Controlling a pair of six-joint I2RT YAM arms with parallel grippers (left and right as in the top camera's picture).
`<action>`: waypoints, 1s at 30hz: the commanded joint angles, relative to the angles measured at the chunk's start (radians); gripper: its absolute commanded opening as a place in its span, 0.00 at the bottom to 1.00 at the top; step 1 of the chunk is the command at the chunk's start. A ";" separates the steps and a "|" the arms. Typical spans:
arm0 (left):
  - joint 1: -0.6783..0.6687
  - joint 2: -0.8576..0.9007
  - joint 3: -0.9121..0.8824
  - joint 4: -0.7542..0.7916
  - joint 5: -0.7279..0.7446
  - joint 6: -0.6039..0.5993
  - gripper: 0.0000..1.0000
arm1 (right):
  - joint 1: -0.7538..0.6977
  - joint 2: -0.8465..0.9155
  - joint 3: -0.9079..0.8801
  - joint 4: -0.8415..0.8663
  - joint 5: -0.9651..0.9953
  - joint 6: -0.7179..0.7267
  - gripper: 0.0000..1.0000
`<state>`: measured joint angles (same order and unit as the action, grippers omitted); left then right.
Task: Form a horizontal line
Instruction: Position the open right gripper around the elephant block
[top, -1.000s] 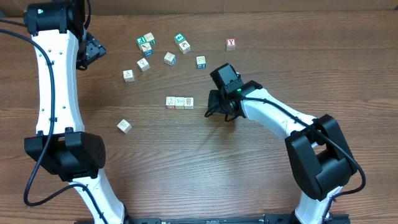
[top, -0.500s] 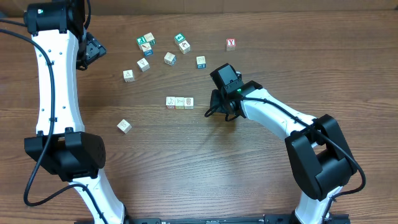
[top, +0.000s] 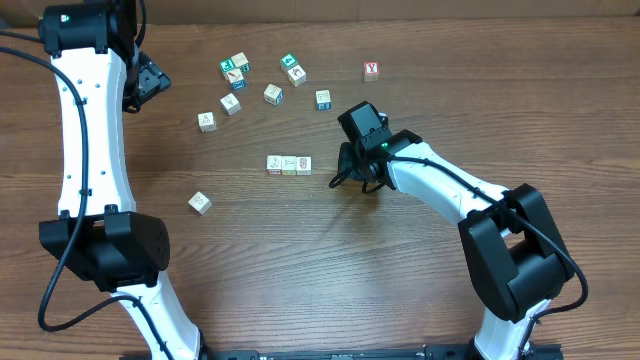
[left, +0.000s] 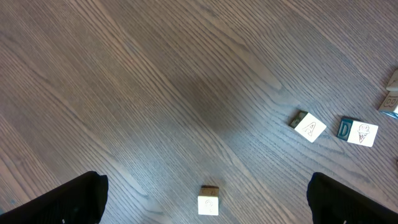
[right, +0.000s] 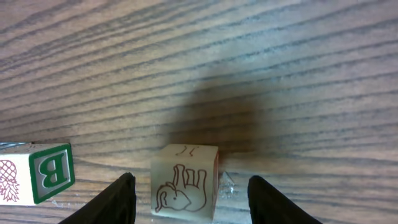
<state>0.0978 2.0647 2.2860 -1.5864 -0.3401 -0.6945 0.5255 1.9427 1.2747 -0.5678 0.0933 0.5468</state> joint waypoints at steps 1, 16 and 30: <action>-0.006 -0.008 0.013 -0.002 0.000 0.022 1.00 | 0.003 0.000 -0.008 0.006 0.018 -0.028 0.55; -0.006 -0.008 0.013 -0.002 0.000 0.022 1.00 | 0.003 0.001 -0.008 0.008 0.018 -0.058 0.52; -0.006 -0.008 0.013 -0.002 0.000 0.022 1.00 | 0.003 0.018 -0.008 0.015 0.021 -0.058 0.50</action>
<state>0.0978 2.0647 2.2860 -1.5864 -0.3401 -0.6945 0.5255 1.9545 1.2747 -0.5610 0.1024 0.4961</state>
